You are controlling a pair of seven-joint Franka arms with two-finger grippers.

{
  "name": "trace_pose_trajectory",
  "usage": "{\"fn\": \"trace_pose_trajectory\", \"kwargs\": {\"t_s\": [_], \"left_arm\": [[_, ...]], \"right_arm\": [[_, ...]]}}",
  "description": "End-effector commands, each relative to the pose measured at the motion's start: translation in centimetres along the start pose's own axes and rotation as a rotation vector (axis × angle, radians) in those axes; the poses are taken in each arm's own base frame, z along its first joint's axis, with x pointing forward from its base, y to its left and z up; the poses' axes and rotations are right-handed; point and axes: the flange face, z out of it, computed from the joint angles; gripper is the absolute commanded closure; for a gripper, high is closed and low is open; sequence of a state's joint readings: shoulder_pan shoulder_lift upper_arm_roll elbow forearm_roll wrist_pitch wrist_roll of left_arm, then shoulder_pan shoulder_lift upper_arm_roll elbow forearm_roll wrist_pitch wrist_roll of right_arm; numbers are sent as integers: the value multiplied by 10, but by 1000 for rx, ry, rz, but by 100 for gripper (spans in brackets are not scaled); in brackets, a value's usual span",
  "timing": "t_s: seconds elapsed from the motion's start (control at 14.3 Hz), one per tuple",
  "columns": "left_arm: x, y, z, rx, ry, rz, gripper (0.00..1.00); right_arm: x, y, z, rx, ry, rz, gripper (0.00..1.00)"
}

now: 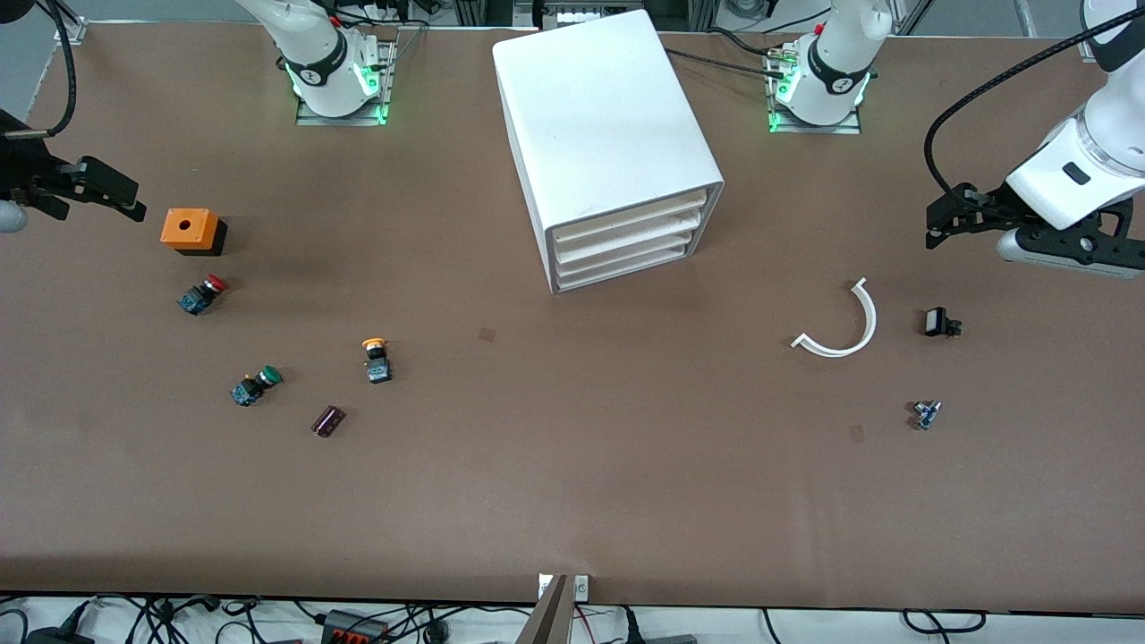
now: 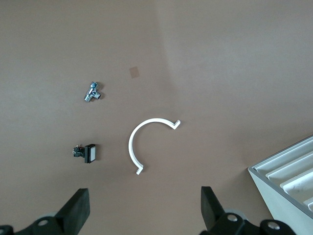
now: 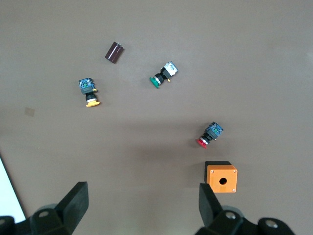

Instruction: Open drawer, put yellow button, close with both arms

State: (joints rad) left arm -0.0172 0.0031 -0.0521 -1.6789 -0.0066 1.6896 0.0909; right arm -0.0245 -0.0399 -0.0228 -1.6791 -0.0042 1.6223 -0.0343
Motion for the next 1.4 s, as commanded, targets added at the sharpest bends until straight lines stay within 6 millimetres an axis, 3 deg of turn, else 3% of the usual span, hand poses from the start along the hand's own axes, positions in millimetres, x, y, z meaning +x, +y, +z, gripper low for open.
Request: {"fn": "trace_pose_trajectory", "kwargs": {"t_s": [0.0,0.63,0.84,0.98,1.12,1.33], "left_arm": [[-5,3,-7,0,2,-4,0],[-4,4,-8,0,3,-4,0],[-10,16,2,-23,-82,26,0],[-13,37,35,-78,-240,63,0],[-23,56,53,-167,-377,84,0],[-15,73,100,-412,-510,89,0]], "right_arm": [[-7,1,-5,-13,16,-11,0],[-4,-1,1,-19,1,-17,0],[6,-1,18,-14,-19,-16,0],[10,-5,25,-14,-30,-25,0],[12,-16,30,-16,-39,-44,0],[31,-45,68,-20,-81,-82,0]]}}
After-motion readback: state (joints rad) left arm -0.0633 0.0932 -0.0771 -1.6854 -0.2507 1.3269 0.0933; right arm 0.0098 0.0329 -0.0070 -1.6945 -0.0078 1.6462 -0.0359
